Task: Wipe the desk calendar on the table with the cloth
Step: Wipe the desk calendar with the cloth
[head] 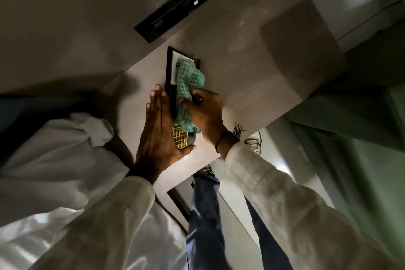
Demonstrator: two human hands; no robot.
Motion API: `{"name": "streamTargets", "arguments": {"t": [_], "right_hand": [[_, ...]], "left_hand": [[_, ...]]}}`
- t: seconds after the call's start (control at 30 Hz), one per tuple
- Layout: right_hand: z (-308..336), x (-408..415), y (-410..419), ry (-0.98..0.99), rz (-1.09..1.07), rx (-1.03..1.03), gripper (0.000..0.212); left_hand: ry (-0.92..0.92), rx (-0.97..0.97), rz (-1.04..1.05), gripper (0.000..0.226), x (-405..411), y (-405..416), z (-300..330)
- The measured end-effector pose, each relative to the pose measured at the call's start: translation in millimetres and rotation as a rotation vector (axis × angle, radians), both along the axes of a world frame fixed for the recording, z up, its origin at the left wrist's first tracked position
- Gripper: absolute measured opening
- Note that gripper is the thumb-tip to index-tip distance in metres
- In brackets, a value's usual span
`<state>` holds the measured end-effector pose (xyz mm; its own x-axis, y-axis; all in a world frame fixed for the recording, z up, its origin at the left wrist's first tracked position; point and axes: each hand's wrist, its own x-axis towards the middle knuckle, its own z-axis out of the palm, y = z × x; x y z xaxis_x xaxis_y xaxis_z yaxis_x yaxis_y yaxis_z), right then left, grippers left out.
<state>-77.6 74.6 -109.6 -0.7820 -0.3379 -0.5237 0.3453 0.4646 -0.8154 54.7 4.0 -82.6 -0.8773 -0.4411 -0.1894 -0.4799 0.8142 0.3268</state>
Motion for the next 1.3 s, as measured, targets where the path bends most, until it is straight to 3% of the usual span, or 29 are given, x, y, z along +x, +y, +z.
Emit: {"name": "streamTargets", "arguments": {"t": [0.1, 0.27, 0.4, 0.8, 1.03, 1.2, 1.3], "right_hand": [[-2, -4, 8, -0.052, 0.012, 0.023, 0.013], [5, -5, 0, 0.028, 0.028, 0.028, 0.021], [3, -4, 12, -0.04, 0.04, 0.061, 0.008], [14, -6, 0, 0.075, 0.076, 0.035, 0.027], [11, -9, 8, 0.063, 0.119, 0.122, 0.019], [23, -16, -8, 0.095, 0.066, 0.031, 0.028], [15, -20, 0, 0.051, 0.118, 0.135, 0.034]], "left_hand": [[0.001, -0.017, -0.005, 0.143, 0, 1, 1], [-0.005, -0.011, 0.001, 0.14, -2, 2, 3], [-0.007, -0.017, 0.003, 0.14, -3, 4, 6], [-0.012, 0.03, 0.021, 0.142, -4, 4, 5], [-0.014, 0.05, 0.019, 0.142, -4, 5, 8], [0.019, 0.036, 0.045, 0.14, -16, -1, 9], [0.006, 0.042, 0.045, 0.141, -12, 2, 7]]}}
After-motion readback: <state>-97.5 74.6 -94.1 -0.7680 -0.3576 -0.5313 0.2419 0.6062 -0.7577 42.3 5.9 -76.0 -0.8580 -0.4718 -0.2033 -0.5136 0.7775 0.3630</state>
